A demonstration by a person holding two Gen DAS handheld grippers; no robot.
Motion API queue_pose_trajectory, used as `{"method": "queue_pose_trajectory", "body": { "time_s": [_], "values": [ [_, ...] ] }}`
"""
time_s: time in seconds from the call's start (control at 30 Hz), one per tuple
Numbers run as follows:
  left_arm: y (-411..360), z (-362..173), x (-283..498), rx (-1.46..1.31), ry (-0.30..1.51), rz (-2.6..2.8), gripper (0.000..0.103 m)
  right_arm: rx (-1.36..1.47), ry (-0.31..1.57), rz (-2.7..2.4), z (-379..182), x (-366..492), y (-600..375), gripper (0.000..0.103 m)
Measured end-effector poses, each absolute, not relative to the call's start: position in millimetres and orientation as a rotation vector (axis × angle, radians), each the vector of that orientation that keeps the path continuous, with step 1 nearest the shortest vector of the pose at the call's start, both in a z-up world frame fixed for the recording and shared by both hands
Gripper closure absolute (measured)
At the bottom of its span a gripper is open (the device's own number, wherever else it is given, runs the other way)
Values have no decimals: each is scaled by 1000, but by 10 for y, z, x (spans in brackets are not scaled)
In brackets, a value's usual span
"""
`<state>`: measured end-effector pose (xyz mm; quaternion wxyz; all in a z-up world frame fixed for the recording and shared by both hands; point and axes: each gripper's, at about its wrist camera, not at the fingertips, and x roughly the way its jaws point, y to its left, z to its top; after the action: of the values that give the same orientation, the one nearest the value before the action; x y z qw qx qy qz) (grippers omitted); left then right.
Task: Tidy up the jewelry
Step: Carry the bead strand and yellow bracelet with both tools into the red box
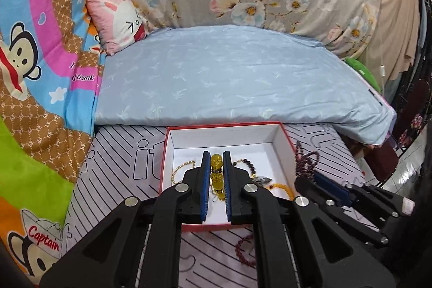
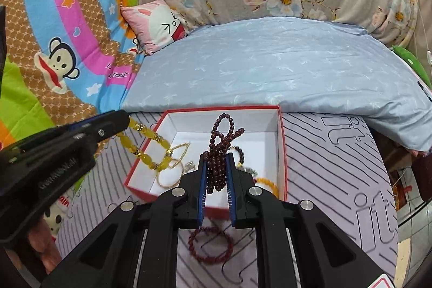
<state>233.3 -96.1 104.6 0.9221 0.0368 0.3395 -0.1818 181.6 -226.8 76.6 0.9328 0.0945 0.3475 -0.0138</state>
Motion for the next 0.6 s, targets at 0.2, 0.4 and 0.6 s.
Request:
{"method": "queue_pose_trajectory", "body": {
  "time_s": [0.2,0.4,0.6],
  "values": [
    [-1061,721,2762,91,750,-323,94,195,750,-50,545,2183,-2383,90],
    [-1114,484,3001,87,796,-308,94,209,783,-65,345,2418,-2474,90],
    [-1161,339,3076,99,817,-307,94,206,806,-70,211,2545,-2477,90]
  ]
}}
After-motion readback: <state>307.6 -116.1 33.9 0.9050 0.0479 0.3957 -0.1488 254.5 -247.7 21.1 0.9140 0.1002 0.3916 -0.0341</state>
